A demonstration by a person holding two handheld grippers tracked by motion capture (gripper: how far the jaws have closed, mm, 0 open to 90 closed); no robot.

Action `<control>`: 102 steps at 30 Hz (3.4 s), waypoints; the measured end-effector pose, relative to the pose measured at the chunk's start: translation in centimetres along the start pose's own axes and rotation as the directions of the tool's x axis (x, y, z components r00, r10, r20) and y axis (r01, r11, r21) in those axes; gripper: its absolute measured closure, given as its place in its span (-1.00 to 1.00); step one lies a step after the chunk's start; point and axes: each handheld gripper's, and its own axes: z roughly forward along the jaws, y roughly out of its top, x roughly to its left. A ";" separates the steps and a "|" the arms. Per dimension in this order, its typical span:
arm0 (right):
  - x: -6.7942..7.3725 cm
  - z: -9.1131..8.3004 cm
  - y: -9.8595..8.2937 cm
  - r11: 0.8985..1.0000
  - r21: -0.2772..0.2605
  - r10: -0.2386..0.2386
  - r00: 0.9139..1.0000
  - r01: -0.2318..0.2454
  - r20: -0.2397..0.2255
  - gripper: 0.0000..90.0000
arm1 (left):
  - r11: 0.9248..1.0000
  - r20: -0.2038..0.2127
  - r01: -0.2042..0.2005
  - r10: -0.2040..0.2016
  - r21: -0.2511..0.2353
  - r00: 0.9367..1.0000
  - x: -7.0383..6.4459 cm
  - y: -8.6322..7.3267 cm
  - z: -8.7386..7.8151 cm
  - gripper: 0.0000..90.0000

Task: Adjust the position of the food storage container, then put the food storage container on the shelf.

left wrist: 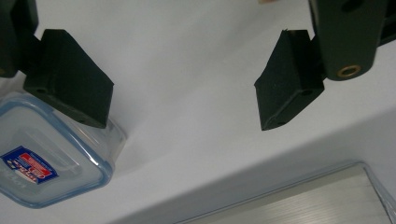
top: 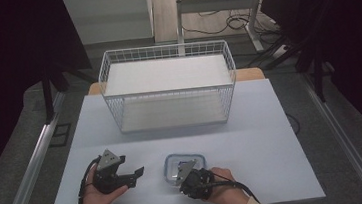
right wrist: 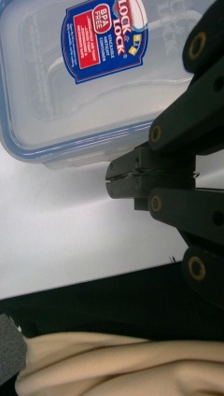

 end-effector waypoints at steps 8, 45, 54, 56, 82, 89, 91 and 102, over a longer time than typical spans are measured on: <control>-1.3 0.2 0.2 1.000 -0.003 0.024 0.999 -0.024 0.030 0.98 | 1.000 0.001 -0.003 0.003 0.005 1.000 0.0 0.0 0.1 -0.58; -4.5 -6.2 -5.2 0.926 -0.280 0.282 0.957 -0.254 0.064 0.98 | 1.000 0.002 0.000 0.000 0.001 1.000 0.1 -0.1 0.0 -0.58; -7.4 -7.3 -9.6 0.805 -0.395 0.499 0.865 -0.444 0.045 0.13 | 1.000 -0.001 -0.001 0.001 0.009 1.000 0.2 -0.1 0.2 -0.58; -7.5 -7.3 -9.8 0.777 -0.431 0.534 0.843 -0.458 0.068 -0.20 | 1.000 -0.002 0.001 -0.001 0.008 1.000 0.3 -0.2 0.2 -0.58; -6.8 -7.2 -9.0 0.772 -0.428 0.554 0.828 -0.470 0.091 -0.59 | 0.999 0.006 -0.004 0.004 -0.036 1.000 -0.2 0.7 -0.3 -0.57; -6.7 -6.9 -8.5 0.780 -0.416 0.546 0.833 -0.468 0.088 -0.64 | 0.999 0.057 0.029 -0.027 -0.033 0.998 -0.7 1.5 -0.4 -0.56; -6.8 -6.9 -8.3 0.778 -0.419 0.546 0.834 -0.469 0.080 -0.64 | 0.998 0.075 0.048 -0.045 -0.033 0.996 -0.8 1.8 -0.4 -0.57; -8.0 -6.0 -6.1 0.738 -0.423 0.575 0.818 -0.527 -0.017 -0.63 | 0.994 0.156 0.109 -0.108 0.002 0.982 -1.5 4.5 1.3 -0.57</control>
